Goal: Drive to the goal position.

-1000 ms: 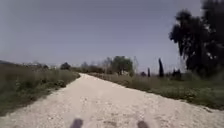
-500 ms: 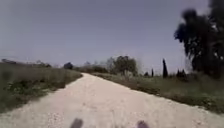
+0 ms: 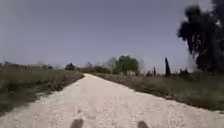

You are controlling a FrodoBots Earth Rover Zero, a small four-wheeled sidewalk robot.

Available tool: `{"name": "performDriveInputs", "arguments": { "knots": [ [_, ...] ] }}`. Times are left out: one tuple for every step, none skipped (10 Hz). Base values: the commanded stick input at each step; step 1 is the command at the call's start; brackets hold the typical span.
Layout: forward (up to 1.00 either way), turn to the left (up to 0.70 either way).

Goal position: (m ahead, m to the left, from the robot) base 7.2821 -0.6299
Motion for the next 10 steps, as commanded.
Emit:
{"name": "performDriveInputs", "arguments": {
  "knots": [
    [0.62, 0.0],
    [0.62, 0.0],
    [0.62, 0.0],
    [0.62, 0.0],
    [0.63, 0.0],
    [0.65, 0.0],
    [0.65, 0.0],
    [0.65, 0.0],
    [0.65, 0.0],
    [0.65, 0.0]
  ]
}}
